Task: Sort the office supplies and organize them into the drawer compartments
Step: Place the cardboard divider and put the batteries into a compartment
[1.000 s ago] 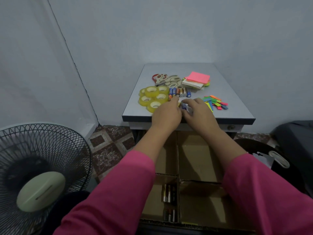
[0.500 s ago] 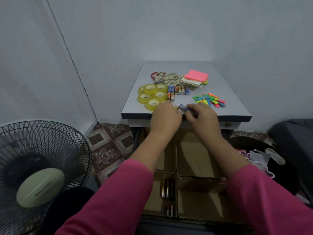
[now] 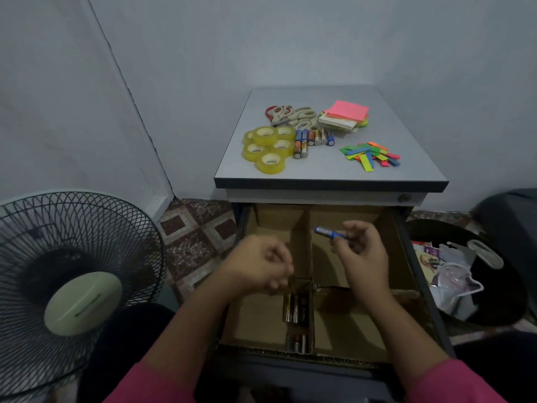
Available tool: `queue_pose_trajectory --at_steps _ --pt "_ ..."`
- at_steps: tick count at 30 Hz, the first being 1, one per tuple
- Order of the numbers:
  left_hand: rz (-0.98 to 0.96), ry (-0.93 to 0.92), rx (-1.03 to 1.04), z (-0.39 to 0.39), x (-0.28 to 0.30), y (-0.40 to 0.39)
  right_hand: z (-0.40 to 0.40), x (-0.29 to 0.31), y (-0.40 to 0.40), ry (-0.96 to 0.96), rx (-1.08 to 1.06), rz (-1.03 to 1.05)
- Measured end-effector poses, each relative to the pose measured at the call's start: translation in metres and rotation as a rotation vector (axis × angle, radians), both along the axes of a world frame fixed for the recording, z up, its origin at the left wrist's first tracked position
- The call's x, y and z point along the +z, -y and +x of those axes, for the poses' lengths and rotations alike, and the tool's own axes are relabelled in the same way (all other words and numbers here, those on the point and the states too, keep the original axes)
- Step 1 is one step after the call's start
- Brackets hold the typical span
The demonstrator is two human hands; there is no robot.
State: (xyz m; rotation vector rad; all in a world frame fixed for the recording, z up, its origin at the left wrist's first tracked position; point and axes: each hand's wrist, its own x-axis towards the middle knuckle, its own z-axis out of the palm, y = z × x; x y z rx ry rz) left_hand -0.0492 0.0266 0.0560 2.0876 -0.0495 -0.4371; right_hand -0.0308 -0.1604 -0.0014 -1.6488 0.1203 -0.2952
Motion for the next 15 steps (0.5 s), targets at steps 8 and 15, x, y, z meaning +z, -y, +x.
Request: queue_pose_trajectory --at_steps 8,15 --pt "0.8 0.048 -0.283 -0.006 -0.079 0.009 0.002 -0.007 0.002 -0.031 0.037 0.028" --pt "0.769 0.126 -0.225 -0.018 -0.089 0.013 0.004 -0.01 0.002 -0.019 0.059 0.031"
